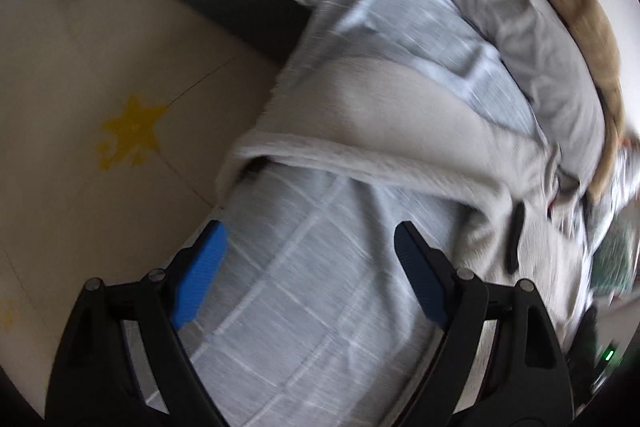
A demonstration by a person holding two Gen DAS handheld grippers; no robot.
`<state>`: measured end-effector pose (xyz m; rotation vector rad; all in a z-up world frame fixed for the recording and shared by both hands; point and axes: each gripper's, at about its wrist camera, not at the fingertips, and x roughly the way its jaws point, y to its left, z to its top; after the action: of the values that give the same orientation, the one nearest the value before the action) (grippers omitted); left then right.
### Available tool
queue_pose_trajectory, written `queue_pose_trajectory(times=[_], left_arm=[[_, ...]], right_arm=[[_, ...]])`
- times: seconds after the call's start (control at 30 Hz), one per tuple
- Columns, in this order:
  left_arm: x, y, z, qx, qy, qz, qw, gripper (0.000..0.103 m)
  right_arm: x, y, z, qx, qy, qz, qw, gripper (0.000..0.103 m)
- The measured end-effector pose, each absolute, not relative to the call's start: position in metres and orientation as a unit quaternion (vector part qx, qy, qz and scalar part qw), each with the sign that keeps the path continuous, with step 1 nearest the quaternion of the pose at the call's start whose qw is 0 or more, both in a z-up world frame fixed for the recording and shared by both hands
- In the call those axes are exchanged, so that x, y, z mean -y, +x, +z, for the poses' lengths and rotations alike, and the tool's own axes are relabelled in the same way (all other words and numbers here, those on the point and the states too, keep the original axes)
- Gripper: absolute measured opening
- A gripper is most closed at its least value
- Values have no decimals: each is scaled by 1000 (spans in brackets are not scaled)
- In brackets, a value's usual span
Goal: Fold large clothes
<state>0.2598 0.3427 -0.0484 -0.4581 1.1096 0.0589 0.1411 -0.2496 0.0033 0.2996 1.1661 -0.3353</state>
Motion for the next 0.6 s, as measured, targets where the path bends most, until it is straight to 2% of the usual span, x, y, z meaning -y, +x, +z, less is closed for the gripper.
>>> queue_pose_trajectory(times=[0.2,0.37,0.5,0.6], left_arm=[[-383,284,-83,-511,-325,38,795,86],[-413,300,-139,-482,-514,42,708,85],[-419,313,-160,-471,-555,64,682,82],[-419,324,-177,-480,-577,79,656,75]], right_arm=[[250,146,-11,-559,128,-163,803,81],[248,149,-21,-570,116,-168,796,81],[244,149,-24,-575,98,-172,794,81],[242,149,-26,-576,86,-173,794,81]])
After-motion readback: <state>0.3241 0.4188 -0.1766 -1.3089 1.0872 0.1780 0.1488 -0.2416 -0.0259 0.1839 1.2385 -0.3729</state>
